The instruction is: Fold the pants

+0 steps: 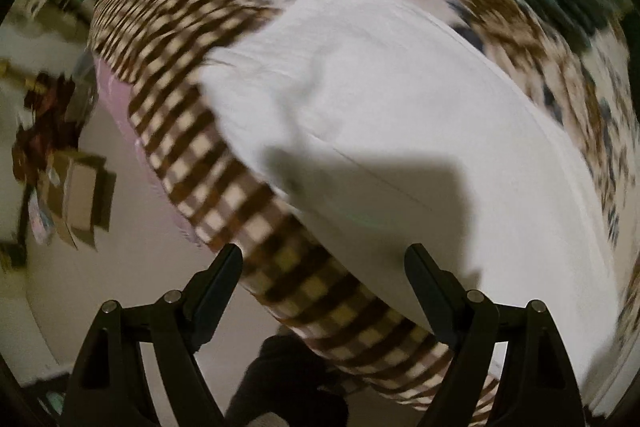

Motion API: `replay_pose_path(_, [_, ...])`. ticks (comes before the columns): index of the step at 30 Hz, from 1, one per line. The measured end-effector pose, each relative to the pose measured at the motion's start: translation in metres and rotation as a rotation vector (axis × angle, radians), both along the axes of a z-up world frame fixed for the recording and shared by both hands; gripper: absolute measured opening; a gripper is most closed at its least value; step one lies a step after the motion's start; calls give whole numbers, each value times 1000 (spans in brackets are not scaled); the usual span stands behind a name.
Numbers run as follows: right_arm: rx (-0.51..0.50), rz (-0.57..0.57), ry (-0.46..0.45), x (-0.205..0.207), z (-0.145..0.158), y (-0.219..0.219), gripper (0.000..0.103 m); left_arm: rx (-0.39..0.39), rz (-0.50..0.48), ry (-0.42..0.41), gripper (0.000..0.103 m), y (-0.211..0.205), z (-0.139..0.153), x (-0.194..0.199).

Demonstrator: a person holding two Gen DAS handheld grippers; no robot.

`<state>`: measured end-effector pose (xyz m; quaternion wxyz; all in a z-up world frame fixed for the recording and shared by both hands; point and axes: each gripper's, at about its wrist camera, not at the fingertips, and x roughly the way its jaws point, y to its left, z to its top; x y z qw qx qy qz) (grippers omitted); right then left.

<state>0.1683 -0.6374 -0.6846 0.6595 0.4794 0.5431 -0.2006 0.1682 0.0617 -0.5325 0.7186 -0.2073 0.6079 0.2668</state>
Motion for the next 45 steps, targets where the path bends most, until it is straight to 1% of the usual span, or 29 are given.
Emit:
replay_pose_path(2, [30,37,-52,1,23,30,34,-10,55,-23,83,21,3,-5])
replay_pose_path(3, [53,59,-65,3,27,42,34,-17,81,-39,83,32,3,-6])
replay_pose_path(4, [96,102,-79,7,32,71,34,-26,98,-45,83,40,2,-6])
replay_pose_path(6, [166,161,-79,16,30,115,34,-52,138,-54,82,61,-5,-5])
replay_pose_path(9, [310,225,-38,30,7,202,34,-136,183,-102,81,84,-16,-2])
replay_pose_path(10, [354,235,-16,33,-3,230,34,-161,191,-118,68,88,-20,-1])
replay_pose_path(11, [384,243,-3,34,-10,251,34,-188,197,-136,42,92,-23,0])
replay_pose_path(12, [406,251,14,36,-18,271,34,-229,204,-157,32,95,-25,1])
replay_pose_path(14, [444,248,48,40,-32,308,34,-239,197,-167,18,94,-23,6])
replay_pose_path(16, [464,218,74,36,-42,332,34,-230,175,-196,14,94,-15,8])
replay_pose_path(17, [467,197,71,33,-45,342,26,-227,165,-197,13,94,-13,8])
replay_pose_path(18, [452,183,72,31,-46,349,13,-227,155,-205,13,94,-8,6])
replay_pose_path(20, [407,193,67,30,-39,359,7,-225,139,-228,13,99,1,1])
replay_pose_path(22, [369,225,54,29,-27,366,6,-232,130,-233,13,104,3,-3])
replay_pose_path(24, [351,250,61,33,-20,366,6,-248,126,-210,13,113,-11,-1])
replay_pose_path(26, [314,291,78,36,-23,373,6,-265,133,-165,17,117,-34,1])
replay_pose_path(28, [301,314,98,42,-34,375,7,-296,128,-134,18,119,-47,5])
replay_pose_path(30, [293,345,102,50,-37,378,18,-292,112,-137,18,119,-39,6])
replay_pose_path(31, [307,357,96,51,-35,377,22,-274,95,-137,21,116,-31,6])
replay_pose_path(32, [318,364,82,53,-31,377,39,-235,69,-125,27,111,-21,6])
replay_pose_path(33, [319,382,61,54,-25,375,55,-175,32,-107,30,102,-9,5])
replay_pose_path(34, [311,395,33,55,-16,370,58,-145,1,-113,32,95,-2,5])
replay_pose_path(35, [300,406,12,48,-12,358,62,-86,-47,-124,44,83,10,5])
replay_pose_path(36, [281,418,-6,48,-4,351,68,-10,-100,-124,55,65,22,5])
replay_pose_path(37, [252,420,-26,45,5,337,72,44,-154,-123,82,47,31,6])
replay_pose_path(38, [233,413,-38,44,12,326,79,70,-191,-126,92,33,36,7])
replay_pose_path(39, [213,393,-54,41,17,308,84,97,-246,-131,93,8,41,10])
replay_pose_path(41, [183,338,-76,30,24,265,84,117,-324,-135,93,-34,45,14])
replay_pose_path(45, [105,196,-93,4,23,155,84,93,-437,-113,93,-127,42,26])
